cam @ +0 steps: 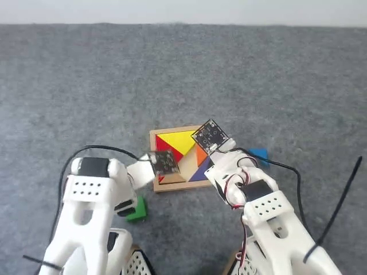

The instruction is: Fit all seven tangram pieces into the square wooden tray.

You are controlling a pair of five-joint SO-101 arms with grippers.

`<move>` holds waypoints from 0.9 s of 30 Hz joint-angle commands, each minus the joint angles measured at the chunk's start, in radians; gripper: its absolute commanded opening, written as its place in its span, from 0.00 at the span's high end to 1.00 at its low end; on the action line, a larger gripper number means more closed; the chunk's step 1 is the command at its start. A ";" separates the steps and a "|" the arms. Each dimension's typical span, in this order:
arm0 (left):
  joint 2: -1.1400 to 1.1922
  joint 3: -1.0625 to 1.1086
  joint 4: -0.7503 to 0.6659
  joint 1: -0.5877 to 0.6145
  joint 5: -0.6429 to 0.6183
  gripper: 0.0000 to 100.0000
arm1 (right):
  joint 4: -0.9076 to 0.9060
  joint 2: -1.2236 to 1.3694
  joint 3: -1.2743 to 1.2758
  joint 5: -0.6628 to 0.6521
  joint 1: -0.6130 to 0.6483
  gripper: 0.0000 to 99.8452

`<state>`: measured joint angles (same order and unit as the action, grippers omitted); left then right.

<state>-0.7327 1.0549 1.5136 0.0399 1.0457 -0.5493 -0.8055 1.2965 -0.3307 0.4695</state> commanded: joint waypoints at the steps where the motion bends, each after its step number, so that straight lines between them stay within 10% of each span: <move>1: 0.092 -0.008 -0.006 -0.031 0.114 0.82 | 0.004 0.008 -0.077 0.012 -0.004 0.99; 13: 0.348 0.059 -0.264 -0.209 -0.146 0.76 | 0.001 0.001 -0.080 0.012 -0.004 0.99; 27: 0.288 0.090 -0.259 -0.069 0.029 0.76 | 0.001 0.001 -0.078 0.012 -0.004 0.99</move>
<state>-0.4258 1.1546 1.2467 -0.0506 1.0411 -0.5493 -0.8055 1.2965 -0.3276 0.4695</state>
